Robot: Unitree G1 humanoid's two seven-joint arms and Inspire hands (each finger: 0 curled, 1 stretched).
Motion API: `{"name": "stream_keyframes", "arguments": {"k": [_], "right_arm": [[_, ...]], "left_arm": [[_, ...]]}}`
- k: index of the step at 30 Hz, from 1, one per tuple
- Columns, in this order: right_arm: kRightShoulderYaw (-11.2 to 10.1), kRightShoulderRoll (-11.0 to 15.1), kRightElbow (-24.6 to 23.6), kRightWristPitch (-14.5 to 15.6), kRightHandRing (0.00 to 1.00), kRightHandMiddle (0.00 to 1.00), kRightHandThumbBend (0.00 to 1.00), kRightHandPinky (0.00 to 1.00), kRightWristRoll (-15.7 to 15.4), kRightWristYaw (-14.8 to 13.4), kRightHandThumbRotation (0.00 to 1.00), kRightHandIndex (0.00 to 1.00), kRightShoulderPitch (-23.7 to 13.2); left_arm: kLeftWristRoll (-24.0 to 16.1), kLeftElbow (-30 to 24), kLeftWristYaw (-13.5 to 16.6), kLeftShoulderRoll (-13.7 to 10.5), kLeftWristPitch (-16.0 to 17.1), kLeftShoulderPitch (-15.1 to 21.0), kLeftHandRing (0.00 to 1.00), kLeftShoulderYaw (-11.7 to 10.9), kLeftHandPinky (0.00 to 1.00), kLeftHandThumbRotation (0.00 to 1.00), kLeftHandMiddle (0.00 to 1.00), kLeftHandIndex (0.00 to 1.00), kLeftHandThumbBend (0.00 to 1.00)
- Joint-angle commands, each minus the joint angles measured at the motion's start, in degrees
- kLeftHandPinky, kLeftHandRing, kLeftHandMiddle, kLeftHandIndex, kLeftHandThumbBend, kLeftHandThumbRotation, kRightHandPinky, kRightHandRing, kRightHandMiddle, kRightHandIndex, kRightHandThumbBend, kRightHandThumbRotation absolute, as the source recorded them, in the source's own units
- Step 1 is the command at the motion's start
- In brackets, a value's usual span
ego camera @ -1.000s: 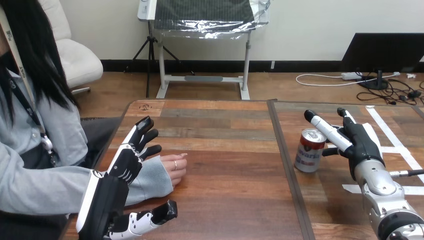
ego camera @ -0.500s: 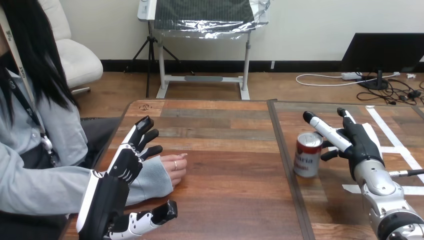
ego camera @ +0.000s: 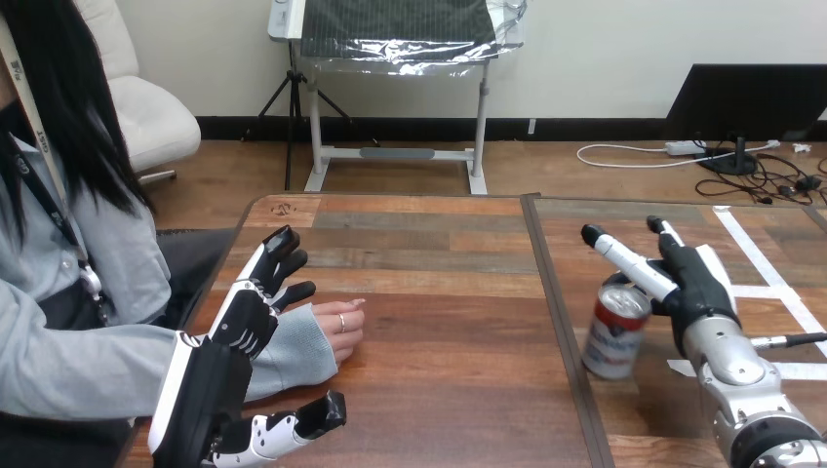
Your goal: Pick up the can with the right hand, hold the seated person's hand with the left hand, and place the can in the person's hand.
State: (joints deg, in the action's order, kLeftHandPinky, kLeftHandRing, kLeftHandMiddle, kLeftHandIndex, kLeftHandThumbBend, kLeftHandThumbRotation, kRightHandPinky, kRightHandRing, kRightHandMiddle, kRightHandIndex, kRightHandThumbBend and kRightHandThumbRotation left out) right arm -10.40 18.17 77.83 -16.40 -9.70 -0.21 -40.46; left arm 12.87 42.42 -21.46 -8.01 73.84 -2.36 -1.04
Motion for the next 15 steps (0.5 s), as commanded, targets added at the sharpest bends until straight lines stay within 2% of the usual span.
{"name": "stream_keyframes", "arguments": {"k": [1,3,6,11,15], "right_arm": [[1.0,-0.4,-0.5,-2.5,0.41,0.42,1.00,0.27,-0.6,-0.3,0.62,1.00,-1.2],[1.0,-0.5,-0.5,-2.6,0.47,0.47,1.00,0.32,-0.5,-0.1,0.63,1.00,-1.0],[1.3,-0.7,-0.5,-2.9,0.46,0.47,1.00,0.33,-0.7,-0.4,0.63,1.00,-0.8],[2.1,-0.9,-0.5,-3.4,0.26,0.31,1.00,0.20,-1.4,-1.3,0.64,1.00,-0.3],[2.2,-1.2,-0.6,-3.8,0.19,0.25,1.00,0.16,-1.5,-1.4,0.64,1.00,0.0]], "left_arm": [[-0.1,-2.0,0.2,0.1,1.3,2.0,0.91,-0.2,0.82,0.56,0.94,0.93,1.00],[0.3,-2.0,0.0,0.1,1.2,2.0,0.91,0.0,0.82,0.56,0.94,0.93,1.00],[0.5,-2.0,-0.2,0.1,1.2,2.0,0.91,0.2,0.82,0.56,0.94,0.93,1.00],[0.1,-2.1,0.1,0.2,1.0,1.9,0.92,0.0,0.83,0.56,0.94,0.93,1.00],[0.0,-2.0,0.1,0.2,1.1,2.0,0.92,0.0,0.83,0.56,0.94,0.93,1.00]]}}
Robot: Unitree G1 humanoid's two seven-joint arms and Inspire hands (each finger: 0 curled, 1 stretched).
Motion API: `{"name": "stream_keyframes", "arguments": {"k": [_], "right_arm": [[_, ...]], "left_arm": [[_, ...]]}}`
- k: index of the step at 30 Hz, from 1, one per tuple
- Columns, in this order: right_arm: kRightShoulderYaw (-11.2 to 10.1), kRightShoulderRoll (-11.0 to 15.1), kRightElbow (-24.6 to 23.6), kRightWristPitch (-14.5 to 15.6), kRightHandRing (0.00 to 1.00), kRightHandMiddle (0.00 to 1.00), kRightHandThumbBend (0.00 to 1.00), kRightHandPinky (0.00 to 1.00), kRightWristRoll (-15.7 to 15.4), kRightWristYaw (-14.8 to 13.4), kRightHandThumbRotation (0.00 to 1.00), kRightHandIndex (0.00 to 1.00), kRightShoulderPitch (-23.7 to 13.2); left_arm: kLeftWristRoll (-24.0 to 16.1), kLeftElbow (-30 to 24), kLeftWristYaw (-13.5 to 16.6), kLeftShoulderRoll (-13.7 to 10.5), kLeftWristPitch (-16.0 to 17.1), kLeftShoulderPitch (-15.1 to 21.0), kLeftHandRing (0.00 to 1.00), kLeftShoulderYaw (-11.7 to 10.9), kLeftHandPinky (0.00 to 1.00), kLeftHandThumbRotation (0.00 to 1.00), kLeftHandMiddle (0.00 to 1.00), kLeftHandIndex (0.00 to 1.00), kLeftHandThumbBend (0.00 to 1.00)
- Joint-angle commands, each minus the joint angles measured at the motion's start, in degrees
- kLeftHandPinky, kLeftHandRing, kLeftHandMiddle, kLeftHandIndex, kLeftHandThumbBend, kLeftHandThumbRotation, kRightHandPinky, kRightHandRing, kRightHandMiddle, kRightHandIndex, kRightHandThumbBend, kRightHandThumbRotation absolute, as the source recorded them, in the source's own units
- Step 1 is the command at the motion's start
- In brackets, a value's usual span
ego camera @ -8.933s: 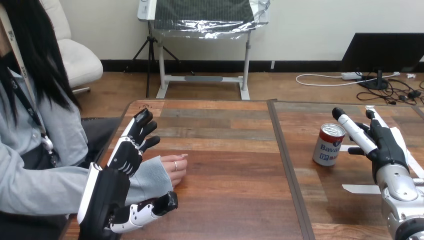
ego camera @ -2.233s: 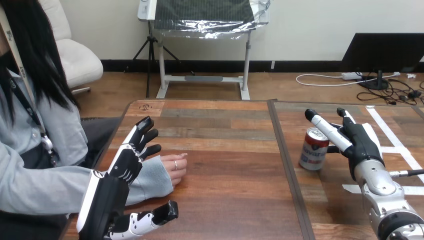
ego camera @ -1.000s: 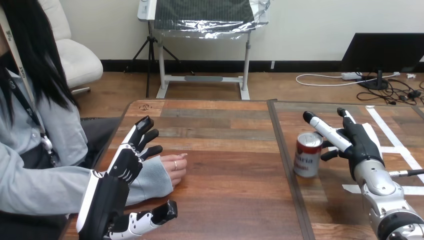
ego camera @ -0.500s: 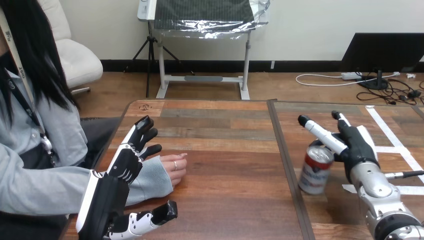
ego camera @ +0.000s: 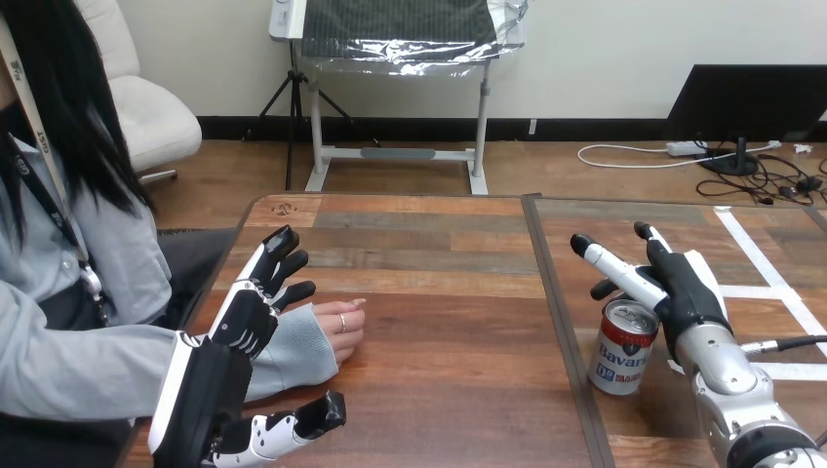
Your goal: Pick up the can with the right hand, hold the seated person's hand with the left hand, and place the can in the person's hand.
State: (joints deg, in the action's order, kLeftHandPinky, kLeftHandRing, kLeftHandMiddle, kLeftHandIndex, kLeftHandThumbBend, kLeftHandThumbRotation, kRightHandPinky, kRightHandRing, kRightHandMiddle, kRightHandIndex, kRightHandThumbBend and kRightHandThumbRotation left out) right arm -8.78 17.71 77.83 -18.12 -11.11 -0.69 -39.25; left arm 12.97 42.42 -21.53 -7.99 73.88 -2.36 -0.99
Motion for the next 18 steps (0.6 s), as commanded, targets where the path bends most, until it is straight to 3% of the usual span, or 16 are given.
{"name": "stream_keyframes", "arguments": {"k": [1,6,9,14,18], "right_arm": [[0.7,-0.7,-0.6,-2.1,0.19,0.24,1.00,0.16,-0.3,-0.8,0.64,1.00,-1.1],[1.4,-1.0,-0.6,-2.4,0.11,0.19,1.00,0.11,-0.8,-1.2,0.64,1.00,-0.5],[2.0,-1.1,-0.6,-2.5,0.13,0.22,1.00,0.10,-1.2,-1.6,0.64,1.00,-0.2],[2.5,-1.2,-0.7,-2.8,0.29,0.36,1.00,0.20,-1.5,-2.4,0.65,1.00,0.1],[2.1,-1.2,-0.5,-2.3,0.25,0.33,1.00,0.19,-1.0,-2.9,0.66,1.00,0.3]], "left_arm": [[0.0,-1.9,0.0,0.1,1.3,2.0,0.92,0.0,0.83,0.56,0.94,0.93,1.00],[0.9,-1.5,-0.5,0.1,1.6,2.2,0.92,0.4,0.83,0.55,0.94,0.93,1.00],[1.4,-1.4,-0.9,0.0,1.6,2.3,0.92,0.6,0.84,0.55,0.94,0.93,1.00],[1.6,-1.2,-1.2,0.0,1.7,2.4,0.92,0.5,0.84,0.55,0.95,0.93,1.00],[2.0,-1.4,-1.7,-0.2,1.3,2.4,0.92,0.6,0.84,0.55,0.95,0.93,1.00]]}}
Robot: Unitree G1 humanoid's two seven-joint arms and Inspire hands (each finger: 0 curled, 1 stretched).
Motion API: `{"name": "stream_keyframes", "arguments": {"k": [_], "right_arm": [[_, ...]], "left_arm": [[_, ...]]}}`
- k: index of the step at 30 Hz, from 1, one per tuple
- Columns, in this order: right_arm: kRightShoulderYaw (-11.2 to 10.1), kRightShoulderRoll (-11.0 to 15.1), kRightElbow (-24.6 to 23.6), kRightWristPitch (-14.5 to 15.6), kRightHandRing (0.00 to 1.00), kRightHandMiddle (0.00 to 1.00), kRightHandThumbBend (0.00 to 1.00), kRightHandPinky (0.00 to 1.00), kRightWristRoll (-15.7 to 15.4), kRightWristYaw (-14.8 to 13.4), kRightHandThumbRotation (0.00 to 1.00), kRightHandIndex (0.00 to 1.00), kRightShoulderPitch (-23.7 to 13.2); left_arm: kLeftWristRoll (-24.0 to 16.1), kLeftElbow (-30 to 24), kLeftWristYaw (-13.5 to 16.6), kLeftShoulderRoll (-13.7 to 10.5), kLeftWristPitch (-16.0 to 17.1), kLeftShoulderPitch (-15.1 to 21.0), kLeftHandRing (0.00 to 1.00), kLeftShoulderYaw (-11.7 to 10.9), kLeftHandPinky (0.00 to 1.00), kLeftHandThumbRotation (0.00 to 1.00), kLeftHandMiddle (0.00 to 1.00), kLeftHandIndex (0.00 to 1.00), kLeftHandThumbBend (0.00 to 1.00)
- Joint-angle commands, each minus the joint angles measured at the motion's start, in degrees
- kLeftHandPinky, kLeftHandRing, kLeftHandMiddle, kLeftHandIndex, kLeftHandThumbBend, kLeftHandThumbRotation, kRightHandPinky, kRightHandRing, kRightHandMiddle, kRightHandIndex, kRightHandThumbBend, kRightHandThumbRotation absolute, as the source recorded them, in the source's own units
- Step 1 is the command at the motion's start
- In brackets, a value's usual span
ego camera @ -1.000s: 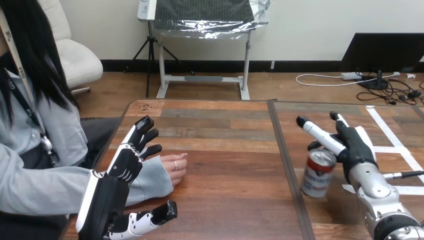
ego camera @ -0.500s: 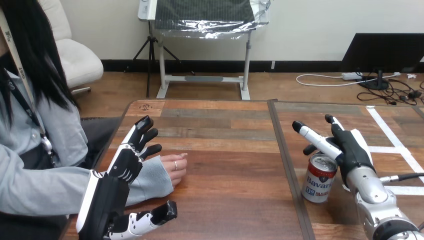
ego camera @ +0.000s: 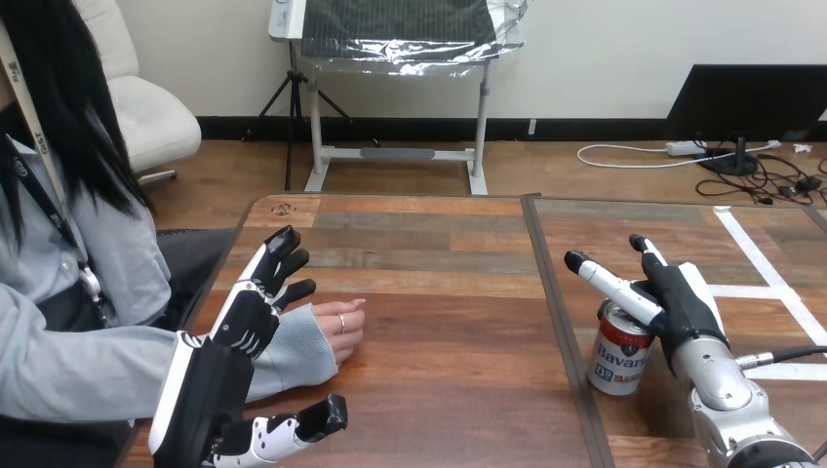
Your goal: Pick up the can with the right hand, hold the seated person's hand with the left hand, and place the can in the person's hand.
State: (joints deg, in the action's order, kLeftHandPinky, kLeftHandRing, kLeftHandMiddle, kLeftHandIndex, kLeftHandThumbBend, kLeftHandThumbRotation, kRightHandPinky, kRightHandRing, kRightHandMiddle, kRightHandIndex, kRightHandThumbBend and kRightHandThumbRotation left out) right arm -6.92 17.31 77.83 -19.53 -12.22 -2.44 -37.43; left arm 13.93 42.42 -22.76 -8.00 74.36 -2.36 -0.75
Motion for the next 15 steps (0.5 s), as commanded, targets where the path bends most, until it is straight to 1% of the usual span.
{"name": "stream_keyframes", "arguments": {"k": [1,3,5,8,9,12,15], "right_arm": [[0.3,-0.7,-0.5,-0.8,0.23,0.31,1.00,0.18,0.1,-1.3,0.66,1.00,-1.5],[0.3,-0.5,-0.4,-0.6,0.21,0.29,1.00,0.17,0.0,-1.7,0.67,1.00,-1.4],[0.3,-0.4,-0.4,-0.5,0.16,0.24,1.00,0.13,0.0,-1.9,0.68,1.00,-1.3],[0.6,-0.1,-0.4,-0.4,0.11,0.20,1.00,0.10,-0.4,-2.7,0.69,1.00,-1.2],[0.4,0.1,-0.4,-0.5,0.10,0.19,1.00,0.10,-0.2,-2.5,0.70,1.00,-1.1],[-0.1,0.3,-0.4,-0.7,0.09,0.18,1.00,0.08,0.4,-1.9,0.70,1.00,-1.0],[-0.4,0.6,-0.4,-0.8,0.12,0.20,1.00,0.10,0.7,-1.5,0.69,1.00,-0.9]], "left_arm": [[1.1,-1.4,-0.5,-0.2,0.8,2.4,0.92,0.3,0.84,0.55,0.95,0.93,1.00],[1.0,-1.5,-0.6,-0.2,0.7,2.4,0.92,0.2,0.85,0.55,0.95,0.93,1.00],[0.9,-1.4,-0.6,-0.3,0.7,2.4,0.92,0.1,0.84,0.55,0.95,0.93,1.00],[2.1,-1.7,-1.3,-0.3,0.2,2.4,0.92,0.5,0.85,0.55,0.95,0.93,1.00],[2.2,-1.7,-1.5,-0.3,0.1,2.4,0.92,0.5,0.85,0.54,0.95,0.93,1.00],[2.2,-1.6,-1.7,-0.4,0.1,2.5,0.93,0.3,0.85,0.54,0.95,0.93,1.00],[2.2,-1.5,-1.9,-0.4,0.1,2.6,0.93,0.1,0.85,0.55,0.95,0.93,1.00]]}}
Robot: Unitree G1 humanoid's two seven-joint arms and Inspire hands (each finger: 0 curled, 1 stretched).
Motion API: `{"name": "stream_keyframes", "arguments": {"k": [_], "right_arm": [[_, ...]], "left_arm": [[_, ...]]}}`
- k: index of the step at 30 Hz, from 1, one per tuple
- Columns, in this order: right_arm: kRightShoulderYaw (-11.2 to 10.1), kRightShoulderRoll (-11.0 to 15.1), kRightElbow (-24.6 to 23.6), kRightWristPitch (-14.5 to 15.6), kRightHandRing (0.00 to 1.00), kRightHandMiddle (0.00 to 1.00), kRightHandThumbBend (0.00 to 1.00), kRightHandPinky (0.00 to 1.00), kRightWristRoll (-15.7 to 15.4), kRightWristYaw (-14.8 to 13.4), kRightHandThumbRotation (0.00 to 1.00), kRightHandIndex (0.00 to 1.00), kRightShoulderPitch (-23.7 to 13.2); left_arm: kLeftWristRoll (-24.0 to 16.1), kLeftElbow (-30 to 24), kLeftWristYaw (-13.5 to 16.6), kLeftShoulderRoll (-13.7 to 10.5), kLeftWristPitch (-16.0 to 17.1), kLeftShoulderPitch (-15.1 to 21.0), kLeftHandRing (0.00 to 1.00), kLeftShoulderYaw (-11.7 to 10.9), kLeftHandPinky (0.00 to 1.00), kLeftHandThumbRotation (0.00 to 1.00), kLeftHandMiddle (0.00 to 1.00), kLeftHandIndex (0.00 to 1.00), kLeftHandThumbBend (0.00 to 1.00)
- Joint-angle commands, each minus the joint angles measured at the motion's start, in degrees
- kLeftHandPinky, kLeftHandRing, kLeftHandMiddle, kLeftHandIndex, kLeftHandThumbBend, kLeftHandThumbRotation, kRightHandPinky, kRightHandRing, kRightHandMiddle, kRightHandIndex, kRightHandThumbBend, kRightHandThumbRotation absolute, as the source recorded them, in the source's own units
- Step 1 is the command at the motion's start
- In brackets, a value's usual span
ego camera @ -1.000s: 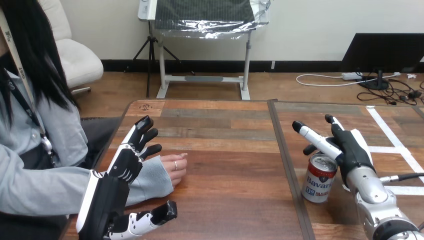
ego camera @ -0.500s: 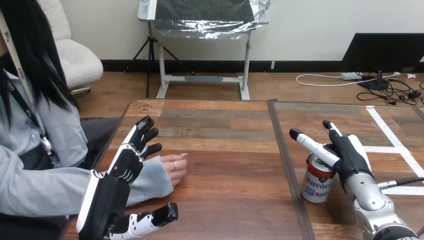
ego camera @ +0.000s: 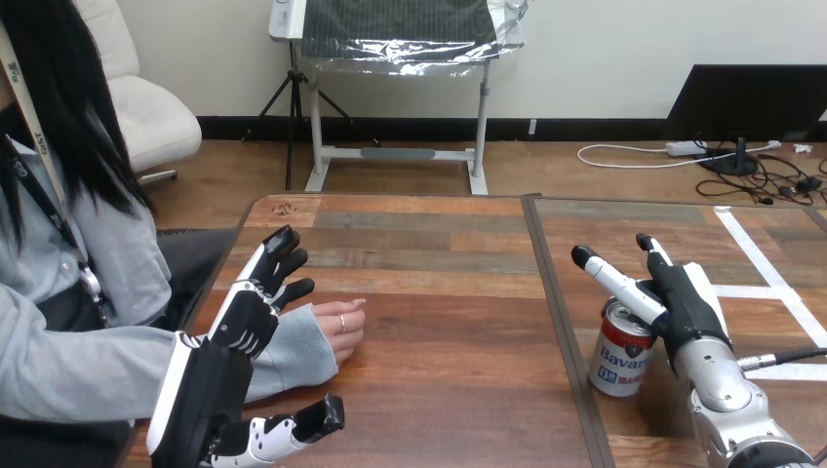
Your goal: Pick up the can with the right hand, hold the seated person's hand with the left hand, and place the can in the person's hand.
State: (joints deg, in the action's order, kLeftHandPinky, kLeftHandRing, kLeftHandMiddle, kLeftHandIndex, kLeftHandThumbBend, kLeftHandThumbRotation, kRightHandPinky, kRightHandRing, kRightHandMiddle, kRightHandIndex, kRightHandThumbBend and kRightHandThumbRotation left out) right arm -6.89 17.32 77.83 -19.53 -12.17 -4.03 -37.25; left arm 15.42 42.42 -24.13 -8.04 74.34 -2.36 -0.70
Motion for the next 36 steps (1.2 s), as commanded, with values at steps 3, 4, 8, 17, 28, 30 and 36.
{"name": "stream_keyframes", "arguments": {"k": [3,4,8,17,28,30,36], "right_arm": [[-0.5,0.9,-0.4,-0.8,0.14,0.21,1.00,0.11,0.7,0.0,0.69,1.00,-1.1],[-0.5,1.0,-0.5,-0.9,0.15,0.22,1.00,0.11,0.7,0.0,0.69,1.00,-1.1],[-0.5,1.2,-0.6,-1.0,0.16,0.22,1.00,0.13,0.8,-0.2,0.71,1.00,-1.1],[0.0,1.7,-0.7,-1.3,0.15,0.23,1.00,0.12,0.2,-1.6,0.79,1.00,-1.2],[-0.6,2.0,-0.8,-1.9,0.51,0.57,1.00,0.36,1.0,-1.0,0.84,1.00,-1.0],[-0.7,2.1,-0.8,-2.1,0.58,0.64,1.00,0.42,1.1,-0.7,0.84,1.00,-1.0],[-0.7,2.3,-0.8,-2.7,0.79,0.84,1.00,0.67,1.2,-0.3,0.87,1.00,-0.8]], "left_arm": [[0.3,-1.4,-0.3,-0.4,0.2,2.7,0.93,-0.2,0.86,0.55,0.95,0.93,1.00],[-0.1,-1.3,0.0,-0.3,0.2,2.7,0.93,-0.5,0.86,0.55,0.95,0.93,1.00],[0.4,-0.7,-0.5,-0.2,0.6,3.0,0.93,-0.4,0.86,0.56,0.95,0.94,1.00],[1.4,-0.4,-1.5,-0.1,0.2,3.3,0.93,0.1,0.86,0.55,0.96,0.94,1.00],[2.9,-0.9,-3.3,-0.2,-1.1,3.3,0.94,0.5,0.88,0.54,0.96,0.94,1.00],[2.9,-0.7,-3.6,-0.2,-0.8,3.4,0.95,0.4,0.88,0.53,0.97,0.94,1.00],[2.8,-0.6,-3.9,-0.1,-0.6,3.6,0.94,-0.2,0.89,0.54,0.96,0.94,1.00]]}}
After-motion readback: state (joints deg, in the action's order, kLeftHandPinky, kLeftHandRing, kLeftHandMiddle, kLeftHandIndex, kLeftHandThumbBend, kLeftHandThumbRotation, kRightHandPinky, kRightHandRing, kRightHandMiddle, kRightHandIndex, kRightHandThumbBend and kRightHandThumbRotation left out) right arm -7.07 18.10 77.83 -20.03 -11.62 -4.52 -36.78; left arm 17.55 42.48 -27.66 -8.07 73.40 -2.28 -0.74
